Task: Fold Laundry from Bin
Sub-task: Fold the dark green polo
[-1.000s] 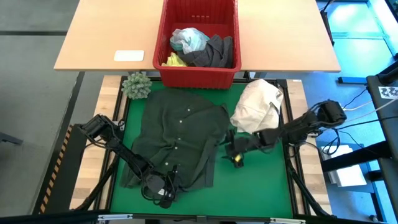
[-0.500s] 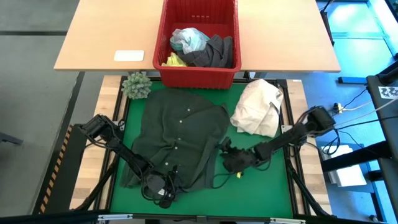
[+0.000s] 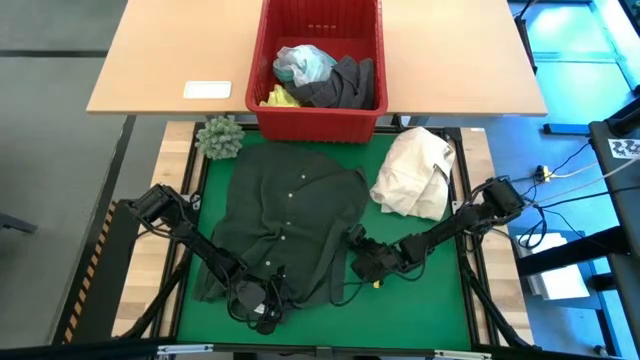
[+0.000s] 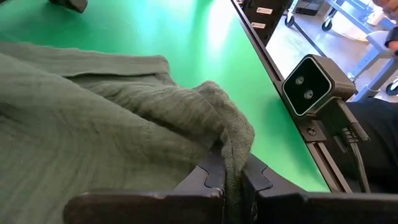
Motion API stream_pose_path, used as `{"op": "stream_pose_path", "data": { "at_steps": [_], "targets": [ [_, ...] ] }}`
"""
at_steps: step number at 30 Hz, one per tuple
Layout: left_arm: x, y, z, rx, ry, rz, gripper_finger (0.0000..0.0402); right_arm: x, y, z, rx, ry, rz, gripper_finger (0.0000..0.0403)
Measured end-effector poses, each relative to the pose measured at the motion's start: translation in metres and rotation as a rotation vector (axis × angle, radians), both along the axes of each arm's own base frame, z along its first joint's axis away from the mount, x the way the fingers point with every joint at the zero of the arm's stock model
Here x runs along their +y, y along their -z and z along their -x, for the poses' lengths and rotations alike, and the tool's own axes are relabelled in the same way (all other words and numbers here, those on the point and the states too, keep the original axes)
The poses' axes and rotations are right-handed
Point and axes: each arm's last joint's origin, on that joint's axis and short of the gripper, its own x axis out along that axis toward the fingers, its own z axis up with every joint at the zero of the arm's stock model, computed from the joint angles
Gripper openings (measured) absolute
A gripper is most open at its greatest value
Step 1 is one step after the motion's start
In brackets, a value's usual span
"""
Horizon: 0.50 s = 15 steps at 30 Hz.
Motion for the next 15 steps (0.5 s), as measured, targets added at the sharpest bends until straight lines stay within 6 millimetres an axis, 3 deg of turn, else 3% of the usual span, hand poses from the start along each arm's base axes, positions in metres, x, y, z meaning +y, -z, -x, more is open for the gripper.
{"op": "stream_pose_path", "data": {
  "at_steps": [8,15],
  "targets": [
    [0.0,0.0,0.0,0.006,-0.004,0.004,0.0,0.012,-0.003,0.006,-0.053,0.01,0.039,0.0013],
    [0.001,0.002,0.001,0.023,-0.01,0.004,0.0,0.017,-0.012,0.001,-0.132,0.031,0.021,0.0003]
  ]
}}
